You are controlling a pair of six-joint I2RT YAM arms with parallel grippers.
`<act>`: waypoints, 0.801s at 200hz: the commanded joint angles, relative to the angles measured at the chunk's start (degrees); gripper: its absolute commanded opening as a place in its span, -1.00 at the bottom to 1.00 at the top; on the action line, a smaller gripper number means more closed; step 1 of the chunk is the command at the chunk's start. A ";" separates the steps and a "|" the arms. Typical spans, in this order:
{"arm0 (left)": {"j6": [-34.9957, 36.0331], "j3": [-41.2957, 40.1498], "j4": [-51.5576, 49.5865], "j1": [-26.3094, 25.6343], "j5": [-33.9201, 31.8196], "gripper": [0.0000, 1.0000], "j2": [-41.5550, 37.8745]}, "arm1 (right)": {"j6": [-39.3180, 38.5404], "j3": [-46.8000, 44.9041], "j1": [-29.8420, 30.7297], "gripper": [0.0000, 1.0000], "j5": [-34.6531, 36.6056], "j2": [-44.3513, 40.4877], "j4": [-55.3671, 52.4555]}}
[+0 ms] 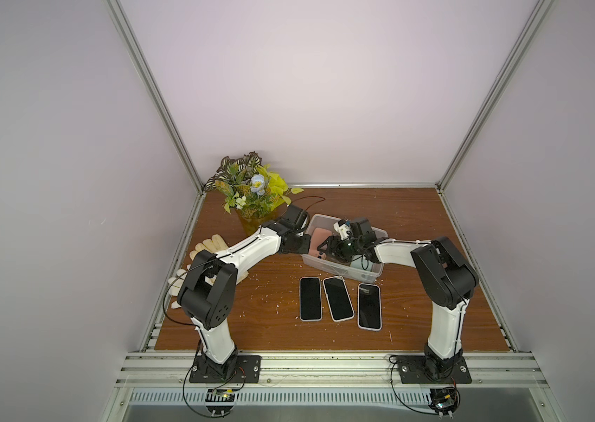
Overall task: Take the phone out of the storage box
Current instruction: Pick up the phone from the storage box.
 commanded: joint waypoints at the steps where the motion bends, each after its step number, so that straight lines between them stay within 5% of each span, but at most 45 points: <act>1: 0.99 -0.50 -0.07 -1.88 5.31 -1.00 -0.65 | 6.12 -2.07 1.17 0.26 -3.15 1.85 12.22; 62: 1.20 -1.81 -0.15 -2.33 5.65 -1.00 -1.56 | 23.92 -11.33 1.28 0.24 -4.03 4.62 52.53; 115: 1.22 -2.52 -0.07 -2.34 5.63 -1.00 -2.11 | 24.59 -12.33 1.38 0.22 -5.02 3.36 56.98; 160: 1.29 -2.52 -0.12 -2.33 5.76 -1.00 -2.02 | 21.90 -8.88 1.67 0.12 -6.56 5.97 46.27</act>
